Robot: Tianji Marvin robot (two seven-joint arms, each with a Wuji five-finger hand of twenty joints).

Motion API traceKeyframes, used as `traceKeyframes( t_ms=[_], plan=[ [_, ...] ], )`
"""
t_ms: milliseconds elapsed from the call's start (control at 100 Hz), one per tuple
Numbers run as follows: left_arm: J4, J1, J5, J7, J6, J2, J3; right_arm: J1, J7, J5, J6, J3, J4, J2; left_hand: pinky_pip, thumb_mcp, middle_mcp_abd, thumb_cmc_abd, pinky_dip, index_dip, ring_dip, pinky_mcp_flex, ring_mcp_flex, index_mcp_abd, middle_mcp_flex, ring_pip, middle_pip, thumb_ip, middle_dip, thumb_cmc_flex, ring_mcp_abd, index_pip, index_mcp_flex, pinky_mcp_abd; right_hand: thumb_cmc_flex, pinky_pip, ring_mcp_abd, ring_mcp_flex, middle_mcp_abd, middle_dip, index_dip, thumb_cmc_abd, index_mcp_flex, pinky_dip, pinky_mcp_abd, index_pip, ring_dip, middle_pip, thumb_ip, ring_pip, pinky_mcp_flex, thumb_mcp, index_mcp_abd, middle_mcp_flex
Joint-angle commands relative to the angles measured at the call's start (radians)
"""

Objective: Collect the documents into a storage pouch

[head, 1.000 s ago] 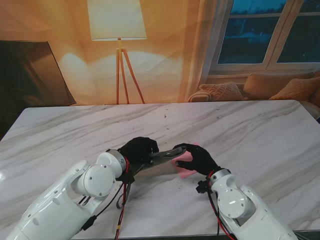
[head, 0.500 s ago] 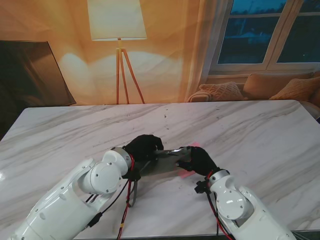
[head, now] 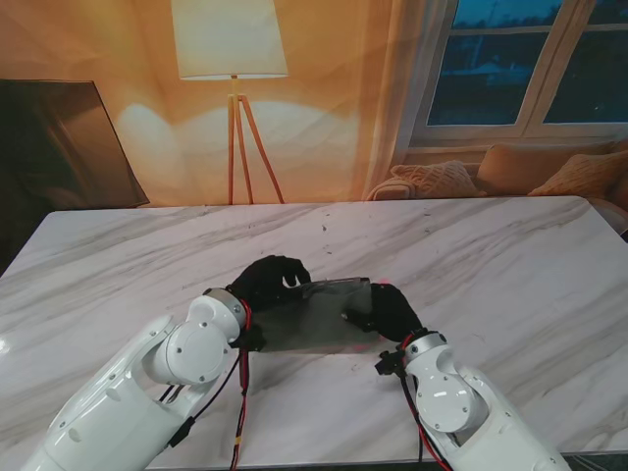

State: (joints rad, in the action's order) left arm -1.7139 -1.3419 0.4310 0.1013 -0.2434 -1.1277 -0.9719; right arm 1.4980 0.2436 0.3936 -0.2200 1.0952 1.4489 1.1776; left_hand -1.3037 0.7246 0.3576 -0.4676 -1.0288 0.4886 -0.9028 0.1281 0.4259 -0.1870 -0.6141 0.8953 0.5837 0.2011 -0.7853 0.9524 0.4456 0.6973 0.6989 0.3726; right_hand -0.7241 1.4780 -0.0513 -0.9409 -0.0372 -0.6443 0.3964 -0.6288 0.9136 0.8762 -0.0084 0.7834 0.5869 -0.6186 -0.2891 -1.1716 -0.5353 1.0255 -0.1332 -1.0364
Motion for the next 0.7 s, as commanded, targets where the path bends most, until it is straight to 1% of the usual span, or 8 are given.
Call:
traceKeyframes(
  t_ms=[0,90,200,250,280,420,530,690],
  plan=[
    [-0.027,-0.013,0.023,-0.003,-0.001,0.001,-0.027,0.009,-0.005,-0.007,0.014,0.001,0.004,0.007,0.042,-0.008,-0.005,0.034,0.050,0.008,0.046,-0.074,-0.044,0.023,0.054,-0.066,-0.015,-0.045,0.077,-0.044,0.053,-0.034,-0.026,-0.088,-0.130,0.049,-0.061,-0.073,0.016,-0.010,0.118,0.072,0.189,-0.005,0.000,0.158,0.022,-0.031,0.040,-0.060,-0.008,0.074,-0.092,0.004],
    [-0.050,-0.041,0.063,-0.011,-0.004,0.006,-0.064,0.013,-0.004,-0.016,0.020,0.006,0.010,0.008,0.098,-0.006,-0.024,0.075,0.148,0.020,0.116,-0.170,-0.111,0.025,0.101,-0.186,-0.064,-0.072,0.120,-0.113,0.011,-0.130,-0.051,-0.094,-0.131,0.047,-0.061,-0.070,0.017,-0.009,0.129,0.072,0.195,-0.007,-0.001,0.154,0.020,-0.033,0.040,-0.059,-0.003,0.074,-0.089,0.005],
    [-0.079,-0.083,0.109,-0.025,-0.012,0.010,-0.119,0.012,0.003,-0.010,0.019,0.009,0.008,0.009,0.147,-0.015,-0.038,0.119,0.205,0.016,0.145,-0.202,-0.139,0.020,0.133,-0.250,-0.105,-0.103,0.154,-0.164,-0.010,-0.205,-0.082,-0.090,-0.133,0.037,-0.064,-0.064,0.016,-0.009,0.137,0.072,0.204,-0.011,-0.001,0.155,0.016,-0.034,0.041,-0.053,0.003,0.075,-0.088,0.007],
    [-0.094,-0.105,0.132,-0.026,-0.015,0.013,-0.147,0.012,0.006,-0.009,0.017,0.010,0.007,0.009,0.165,-0.019,-0.044,0.145,0.218,0.002,0.157,-0.209,-0.151,0.016,0.148,-0.278,-0.125,-0.134,0.172,-0.195,-0.017,-0.244,-0.097,-0.092,-0.133,0.032,-0.065,-0.064,0.017,-0.010,0.142,0.071,0.206,-0.014,-0.002,0.156,0.014,-0.035,0.041,-0.052,0.006,0.076,-0.088,0.008],
    [-0.103,-0.119,0.146,-0.023,-0.015,0.016,-0.164,0.012,0.008,-0.008,0.016,0.011,0.007,0.009,0.177,-0.025,-0.048,0.152,0.224,-0.009,0.163,-0.215,-0.159,0.015,0.159,-0.292,-0.135,-0.143,0.180,-0.206,-0.021,-0.261,-0.109,-0.092,-0.134,0.029,-0.065,-0.063,0.017,-0.010,0.146,0.071,0.208,-0.016,-0.003,0.157,0.013,-0.036,0.041,-0.051,0.006,0.076,-0.087,0.007],
    [-0.141,-0.185,0.211,-0.015,-0.017,0.025,-0.240,0.010,0.015,-0.003,0.009,0.012,0.003,0.010,0.202,-0.049,-0.057,0.150,0.232,-0.024,0.174,-0.223,-0.170,0.021,0.175,-0.320,-0.154,-0.144,0.196,-0.215,-0.030,-0.286,-0.128,-0.092,-0.135,0.027,-0.066,-0.065,0.017,-0.012,0.159,0.070,0.212,-0.018,-0.003,0.159,0.011,-0.040,0.041,-0.053,0.005,0.079,-0.087,0.004],
    [-0.161,-0.230,0.252,-0.010,-0.027,0.030,-0.289,0.008,0.021,0.000,0.002,0.012,-0.001,0.011,0.202,-0.026,-0.062,0.160,0.231,-0.022,0.173,-0.223,-0.158,0.033,0.164,-0.317,-0.151,-0.150,0.197,-0.177,-0.033,-0.282,-0.117,-0.092,-0.134,0.027,-0.067,-0.066,0.016,-0.012,0.166,0.070,0.214,-0.019,-0.003,0.158,0.011,-0.042,0.041,-0.054,0.005,0.080,-0.086,0.004],
    [-0.171,-0.285,0.277,-0.001,-0.044,0.034,-0.340,0.006,0.029,0.001,-0.005,0.013,-0.005,0.013,0.196,-0.009,-0.055,0.151,0.225,-0.018,0.156,-0.214,-0.145,0.033,0.151,-0.297,-0.131,-0.148,0.188,-0.175,-0.030,-0.274,-0.116,-0.094,-0.134,0.027,-0.068,-0.068,0.017,-0.012,0.175,0.070,0.214,-0.020,-0.003,0.154,0.012,-0.045,0.040,-0.058,0.005,0.080,-0.085,0.003]
  ],
)
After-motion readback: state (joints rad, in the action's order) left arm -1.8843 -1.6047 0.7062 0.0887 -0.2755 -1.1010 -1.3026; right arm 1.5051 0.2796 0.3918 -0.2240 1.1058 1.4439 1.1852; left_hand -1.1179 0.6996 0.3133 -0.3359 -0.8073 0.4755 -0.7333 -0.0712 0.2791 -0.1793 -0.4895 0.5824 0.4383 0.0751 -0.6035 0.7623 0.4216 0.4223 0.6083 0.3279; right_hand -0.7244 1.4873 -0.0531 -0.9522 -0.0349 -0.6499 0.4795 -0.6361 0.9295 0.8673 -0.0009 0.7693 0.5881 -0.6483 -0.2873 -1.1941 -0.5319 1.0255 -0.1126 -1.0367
